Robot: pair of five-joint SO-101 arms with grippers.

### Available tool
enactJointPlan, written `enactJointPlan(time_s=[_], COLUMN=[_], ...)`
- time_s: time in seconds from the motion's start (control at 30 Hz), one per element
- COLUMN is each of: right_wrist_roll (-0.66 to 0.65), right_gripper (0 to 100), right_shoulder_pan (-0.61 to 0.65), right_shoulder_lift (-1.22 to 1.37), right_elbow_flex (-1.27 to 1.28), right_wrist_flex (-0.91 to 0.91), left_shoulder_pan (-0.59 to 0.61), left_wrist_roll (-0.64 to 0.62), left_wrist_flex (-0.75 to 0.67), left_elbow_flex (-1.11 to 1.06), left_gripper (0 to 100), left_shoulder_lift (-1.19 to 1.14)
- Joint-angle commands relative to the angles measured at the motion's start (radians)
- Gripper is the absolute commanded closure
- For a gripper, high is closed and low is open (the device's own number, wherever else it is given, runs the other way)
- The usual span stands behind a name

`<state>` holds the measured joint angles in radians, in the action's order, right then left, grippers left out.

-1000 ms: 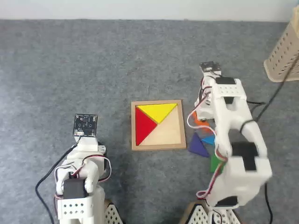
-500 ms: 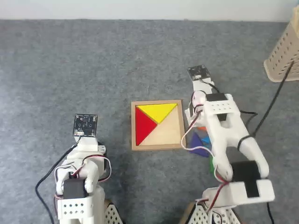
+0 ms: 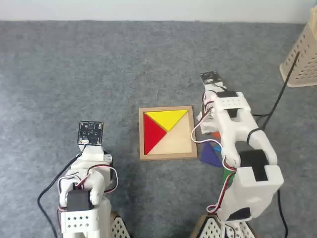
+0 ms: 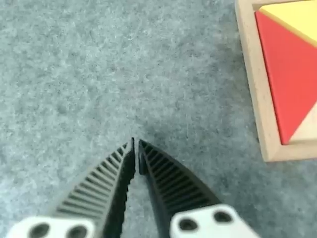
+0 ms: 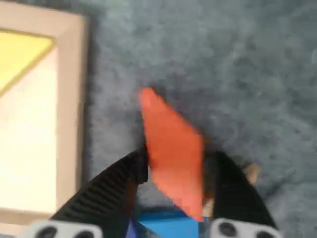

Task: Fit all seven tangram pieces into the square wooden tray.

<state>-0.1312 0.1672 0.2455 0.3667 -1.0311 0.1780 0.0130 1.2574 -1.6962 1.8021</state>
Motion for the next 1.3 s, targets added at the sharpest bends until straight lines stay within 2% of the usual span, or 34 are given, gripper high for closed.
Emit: enactJointPlan(time_s=[0.0, 0.2, 0.4, 0.57, 0.73, 0.97, 1.03, 1.17, 1.27], right_wrist_roll=[-0.009, -0.009, -0.032, -0.176, -0.195, -0.210, -0.137, 0.110, 0.172], right_gripper=[97.2, 99.2, 99.2, 99.2, 99.2, 99.1, 99.1, 99.1, 98.9], right_shoulder_pan=[-0.008, -0.054, -0.044, 0.180, 0.360, 0.383, 0.383, 0.381, 0.358], right_shoulder_lift=[-0.002, -0.097, -0.420, -0.627, -0.559, -0.372, -0.335, -0.298, -0.309], right_elbow_flex=[-0.032, -0.011, 0.078, 0.183, 0.192, 0.189, 0.189, 0.189, 0.189], right_wrist_flex=[-0.010, -0.022, -0.044, -0.044, -0.035, 0.036, 0.062, 0.117, 0.122], left_shoulder_pan=[0.002, 0.002, 0.002, 0.002, 0.002, 0.002, 0.002, 0.002, 0.002], left_wrist_roll=[-0.009, -0.009, -0.009, -0.009, -0.009, -0.009, -0.009, -0.009, -0.009], left_wrist_flex=[0.005, 0.005, 0.005, 0.005, 0.005, 0.005, 0.005, 0.005, 0.005], left_elbow_flex=[0.012, 0.012, 0.012, 0.012, 0.012, 0.012, 0.012, 0.012, 0.012], left_gripper=[99, 99, 99, 99, 99, 99, 99, 99, 99], left_shoulder_lift=[0.017, 0.017, 0.017, 0.017, 0.017, 0.017, 0.017, 0.017, 0.017])
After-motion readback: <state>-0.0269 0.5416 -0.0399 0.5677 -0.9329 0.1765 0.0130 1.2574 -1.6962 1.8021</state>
